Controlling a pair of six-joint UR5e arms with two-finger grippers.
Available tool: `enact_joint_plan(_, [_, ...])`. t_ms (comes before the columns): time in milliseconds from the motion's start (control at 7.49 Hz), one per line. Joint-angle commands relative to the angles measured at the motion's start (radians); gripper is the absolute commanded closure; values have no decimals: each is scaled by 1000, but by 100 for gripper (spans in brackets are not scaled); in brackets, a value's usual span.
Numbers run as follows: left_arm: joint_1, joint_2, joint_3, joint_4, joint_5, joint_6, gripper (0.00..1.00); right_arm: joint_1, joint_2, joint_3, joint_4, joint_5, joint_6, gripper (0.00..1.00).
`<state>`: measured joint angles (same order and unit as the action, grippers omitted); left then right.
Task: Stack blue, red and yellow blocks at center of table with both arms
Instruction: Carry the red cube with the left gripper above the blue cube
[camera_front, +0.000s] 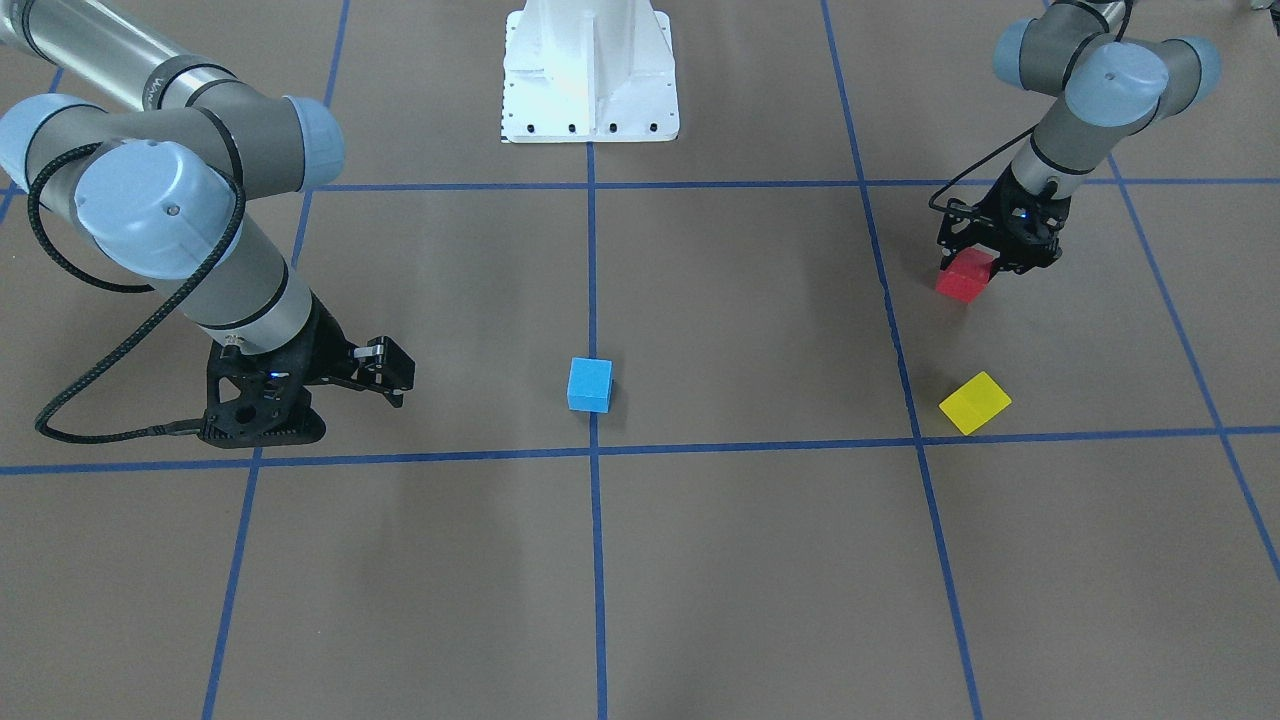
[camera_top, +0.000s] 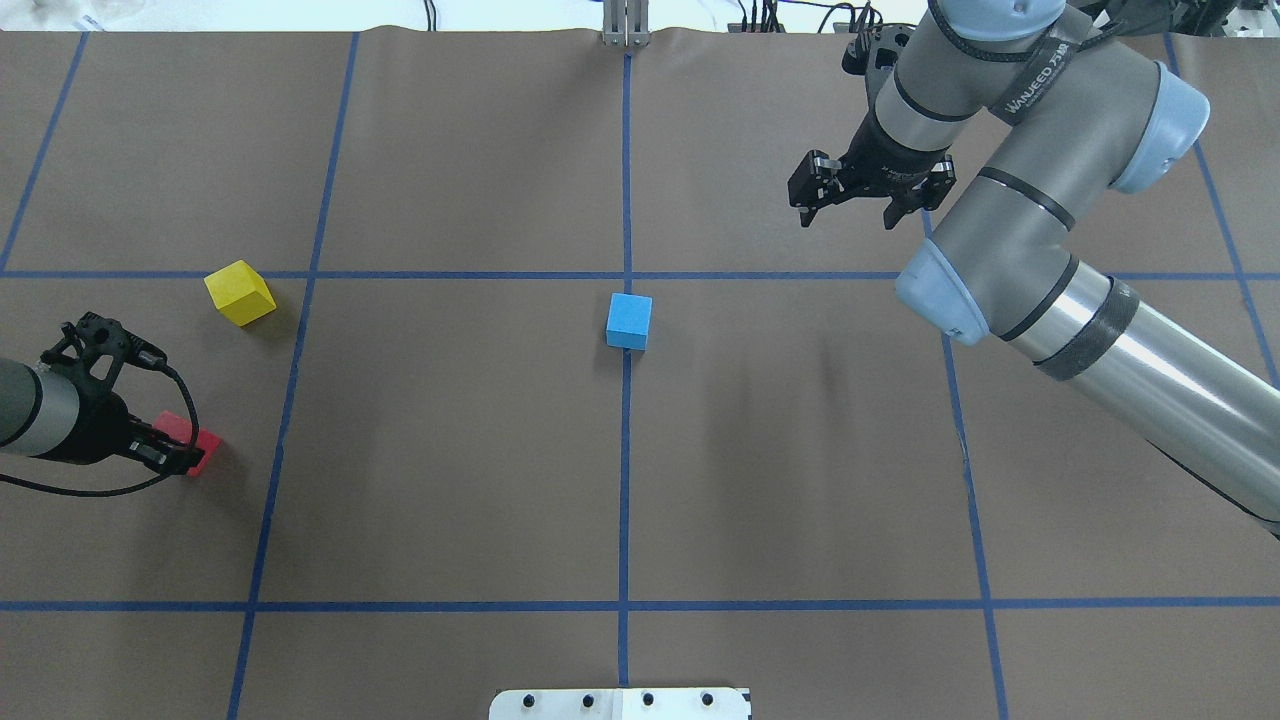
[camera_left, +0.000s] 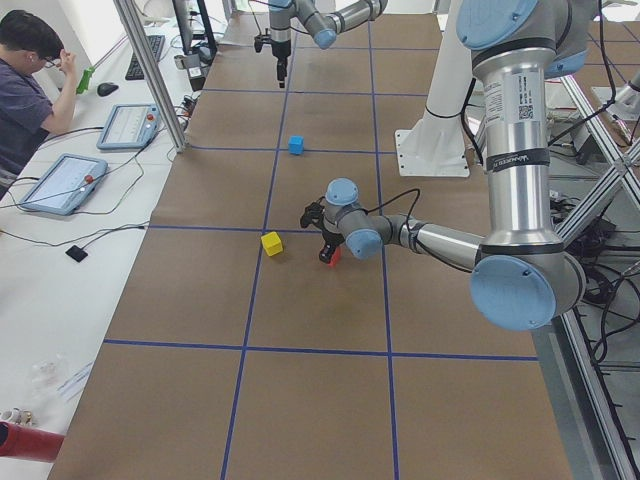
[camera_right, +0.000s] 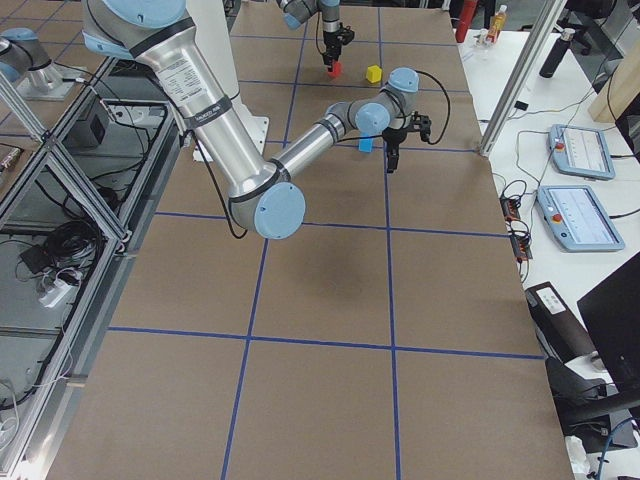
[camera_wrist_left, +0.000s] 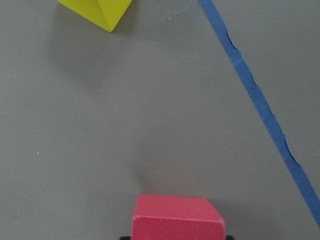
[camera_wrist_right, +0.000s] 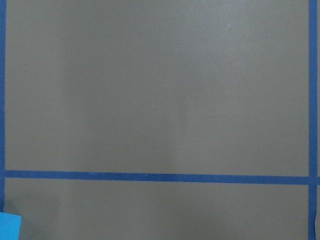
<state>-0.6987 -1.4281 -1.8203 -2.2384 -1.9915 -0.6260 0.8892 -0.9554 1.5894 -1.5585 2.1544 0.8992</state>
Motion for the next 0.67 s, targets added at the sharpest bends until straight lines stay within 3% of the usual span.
enact_joint_plan(0, [-13, 26, -70, 11, -59, -50, 100, 17, -20, 36, -2, 8, -2, 1])
enact_joint_plan(134, [-37, 49, -135, 46, -129, -72, 100, 29, -34, 56, -8, 13, -5, 1])
enact_joint_plan(267, [-92, 32, -224, 192, -182, -72, 100, 40, -39, 61, -9, 15, -6, 1])
enact_joint_plan(401, [-105, -19, -346, 438, -199, -74, 100, 48, -39, 63, -9, 16, -8, 1])
enact_joint_plan(534, [-120, -192, -402, 719, -198, -75, 100, 56, -40, 64, -11, 18, -8, 1])
